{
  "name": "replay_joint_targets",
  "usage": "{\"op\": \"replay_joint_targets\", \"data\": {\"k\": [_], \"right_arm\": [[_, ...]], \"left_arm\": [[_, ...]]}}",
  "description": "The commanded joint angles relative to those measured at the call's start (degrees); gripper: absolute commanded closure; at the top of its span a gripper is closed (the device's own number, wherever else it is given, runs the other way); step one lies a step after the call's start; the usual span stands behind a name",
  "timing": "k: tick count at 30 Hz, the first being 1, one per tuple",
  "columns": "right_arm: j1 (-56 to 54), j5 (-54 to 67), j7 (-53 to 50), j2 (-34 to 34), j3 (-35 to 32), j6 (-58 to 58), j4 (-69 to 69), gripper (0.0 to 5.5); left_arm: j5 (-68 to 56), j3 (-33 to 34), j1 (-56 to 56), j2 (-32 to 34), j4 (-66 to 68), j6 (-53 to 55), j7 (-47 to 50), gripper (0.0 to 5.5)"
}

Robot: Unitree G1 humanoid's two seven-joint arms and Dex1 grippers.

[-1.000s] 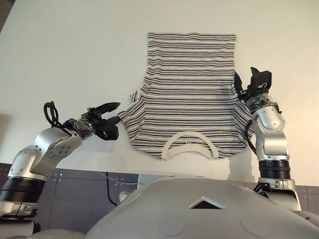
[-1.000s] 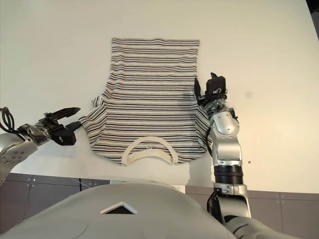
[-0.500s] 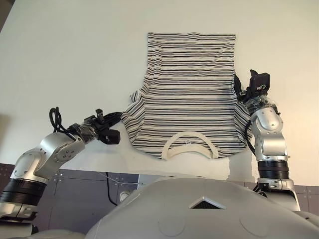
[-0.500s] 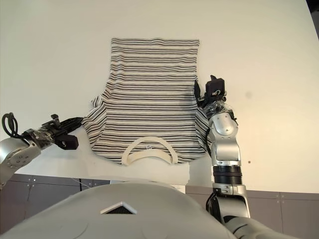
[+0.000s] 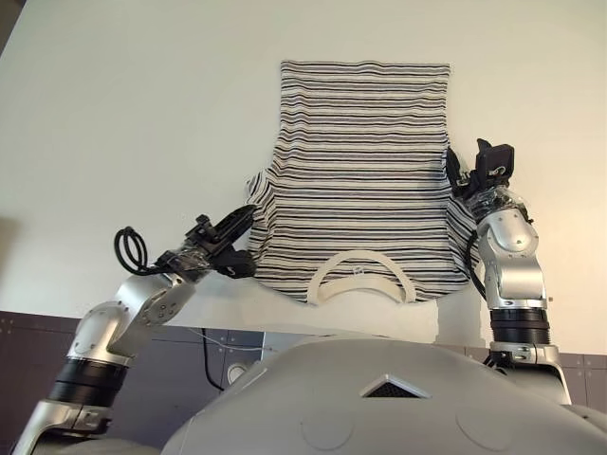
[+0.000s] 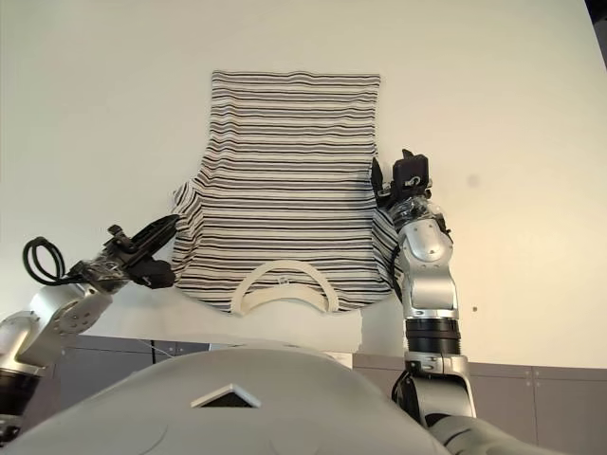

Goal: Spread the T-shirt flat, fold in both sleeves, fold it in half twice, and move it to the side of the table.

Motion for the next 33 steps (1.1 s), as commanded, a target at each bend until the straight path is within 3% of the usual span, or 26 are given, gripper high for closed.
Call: {"op": "replay_joint_targets", "data": {"k": [1,17,27,33], "right_arm": [[-1.3,0.2,1.2,-1.0,-0.3,0.8,0.6,2.82],[-4.8,0.3,4.3,-3.8,-1.3,0.3,5.4,2.82],[-5.5,-0.1,6.1,-7.3,-2.7,-0.7,7.0,2.82],[0.7,-8.8,9.1,-26.5,-9.9,-16.5,0.6,2.82]], "left_arm": [[0.2,-1.4,-2.2,-3.6,-3.7,1.7,-1.4,5.39],[-11.9,-10.9,-2.8,-4.8,3.2,2.0,-19.0,5.39],[-20.6,-9.7,0.9,-7.8,3.4,5.5,-19.6,3.45],[-22.5,0.4,10.0,-11.4,-4.9,6.1,-9.2,2.39]]}}
